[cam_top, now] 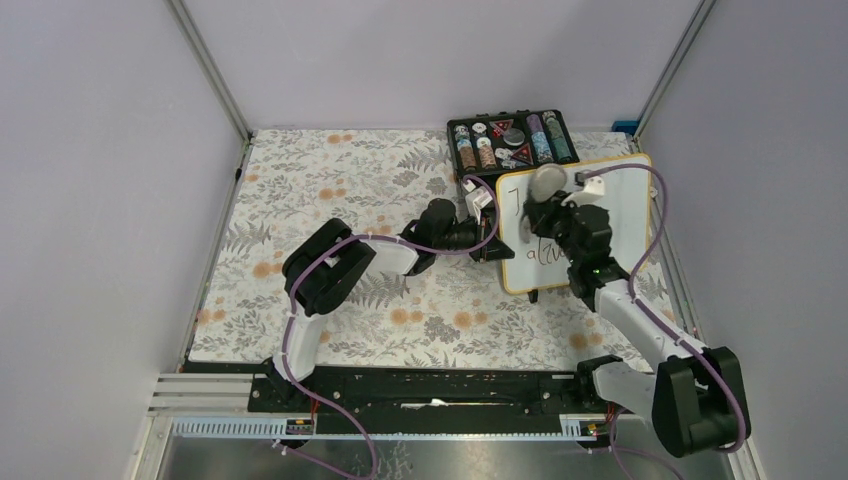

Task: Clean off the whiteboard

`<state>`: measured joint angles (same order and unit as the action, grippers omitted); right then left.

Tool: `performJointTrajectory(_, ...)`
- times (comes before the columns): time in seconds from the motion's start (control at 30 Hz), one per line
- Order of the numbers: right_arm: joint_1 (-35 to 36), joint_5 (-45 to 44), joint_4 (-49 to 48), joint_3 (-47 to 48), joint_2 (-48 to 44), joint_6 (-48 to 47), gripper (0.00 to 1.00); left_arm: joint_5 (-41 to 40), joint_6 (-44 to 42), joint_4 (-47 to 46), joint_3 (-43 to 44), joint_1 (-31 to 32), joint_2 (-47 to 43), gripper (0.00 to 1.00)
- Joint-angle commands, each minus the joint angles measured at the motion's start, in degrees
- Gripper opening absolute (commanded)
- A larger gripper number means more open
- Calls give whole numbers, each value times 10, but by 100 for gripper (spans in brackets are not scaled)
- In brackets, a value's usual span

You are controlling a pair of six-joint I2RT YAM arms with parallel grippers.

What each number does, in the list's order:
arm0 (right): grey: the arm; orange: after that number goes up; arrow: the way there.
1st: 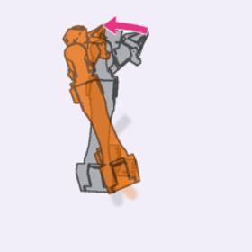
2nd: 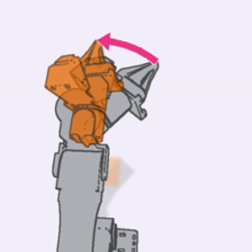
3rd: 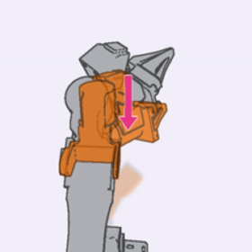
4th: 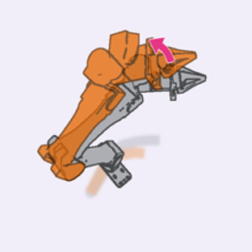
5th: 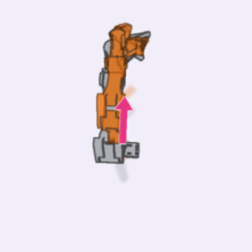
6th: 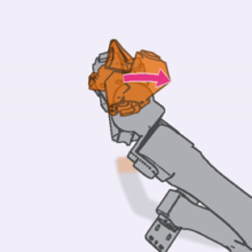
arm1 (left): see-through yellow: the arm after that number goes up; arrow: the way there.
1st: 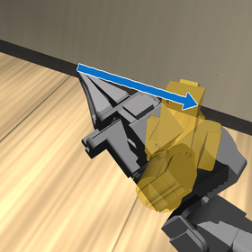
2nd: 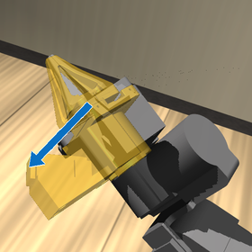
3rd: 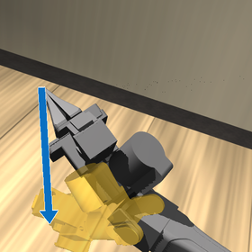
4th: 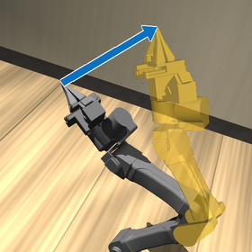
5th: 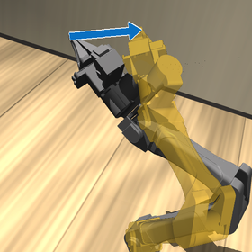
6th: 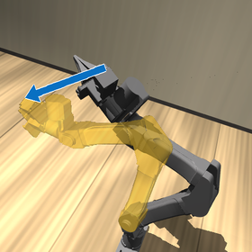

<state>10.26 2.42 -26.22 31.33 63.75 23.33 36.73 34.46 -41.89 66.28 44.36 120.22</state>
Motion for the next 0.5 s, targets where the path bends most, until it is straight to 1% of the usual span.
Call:
performJointTrajectory(0.0,104,34,53,-12,30,71,0,-88,25,140,6,-35,44,0)
performJointTrajectory(0.07,119,26,46,-18,25,89,0,-88,24,140,4,-35,43,0)
performJointTrajectory(0.17,119,6,51,-29,-1,95,0,-89,24,140,3,-35,42,0)
performJointTrajectory(0.27,114,-60,84,-32,-31,73,0,-91,23,141,3,-36,42,0)
performJointTrajectory(0.33,94,-70,95,-36,-43,59,0,-90,23,141,3,-35,42,0)
performJointTrajectory(0.47,12,-30,95,-49,-36,43,0,-90,23,142,4,-35,43,0)
